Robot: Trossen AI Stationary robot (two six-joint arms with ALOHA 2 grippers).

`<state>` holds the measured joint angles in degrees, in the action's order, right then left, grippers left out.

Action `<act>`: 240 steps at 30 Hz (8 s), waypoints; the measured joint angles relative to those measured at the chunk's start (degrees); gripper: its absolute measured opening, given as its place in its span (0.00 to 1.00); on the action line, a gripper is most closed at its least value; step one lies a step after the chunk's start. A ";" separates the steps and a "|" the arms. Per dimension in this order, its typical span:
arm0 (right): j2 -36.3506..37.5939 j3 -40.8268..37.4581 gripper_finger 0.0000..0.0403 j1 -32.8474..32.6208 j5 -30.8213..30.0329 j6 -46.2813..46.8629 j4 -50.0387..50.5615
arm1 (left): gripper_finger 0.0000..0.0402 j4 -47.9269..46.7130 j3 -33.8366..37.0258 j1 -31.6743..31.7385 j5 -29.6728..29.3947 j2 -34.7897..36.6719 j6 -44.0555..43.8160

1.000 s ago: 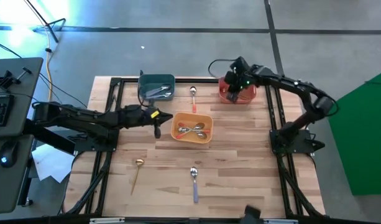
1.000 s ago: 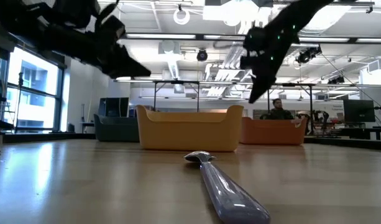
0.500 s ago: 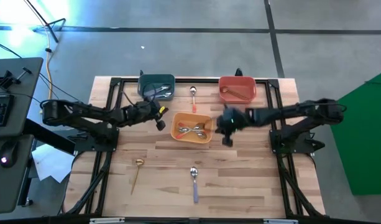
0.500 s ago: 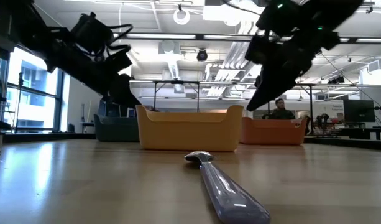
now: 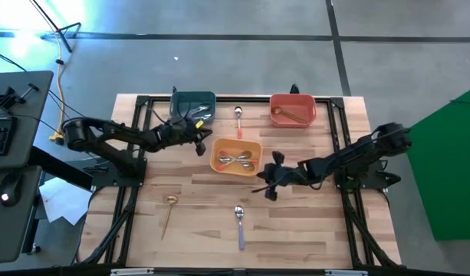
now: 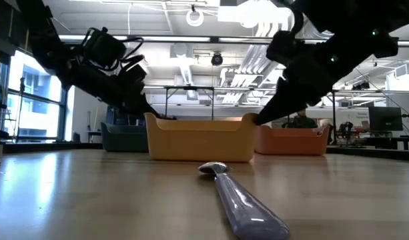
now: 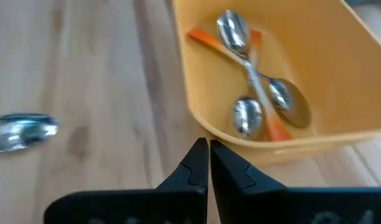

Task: Sort silverware by color (type)
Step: Adjust the yellow bin, then put the orange spoon into the yellow bin, then put the purple spoon into the blue bin

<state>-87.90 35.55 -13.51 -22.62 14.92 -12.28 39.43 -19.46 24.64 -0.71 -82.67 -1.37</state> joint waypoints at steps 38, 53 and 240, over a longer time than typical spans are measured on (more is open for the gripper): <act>15.85 5.17 0.06 6.69 -5.46 -0.12 17.63 | 0.04 -4.12 0.02 -8.54 -7.54 1.57 -1.47; -3.79 35.22 0.32 32.00 13.23 -16.01 39.16 | 0.04 -0.92 5.77 -8.33 -7.47 10.67 -2.02; -37.36 54.21 0.28 -6.36 29.33 55.70 45.83 | 0.04 -5.78 7.40 -18.38 -15.08 13.13 2.00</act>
<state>-125.26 89.76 -19.87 6.71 70.62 33.56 33.66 -12.06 6.26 -15.79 -69.54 0.62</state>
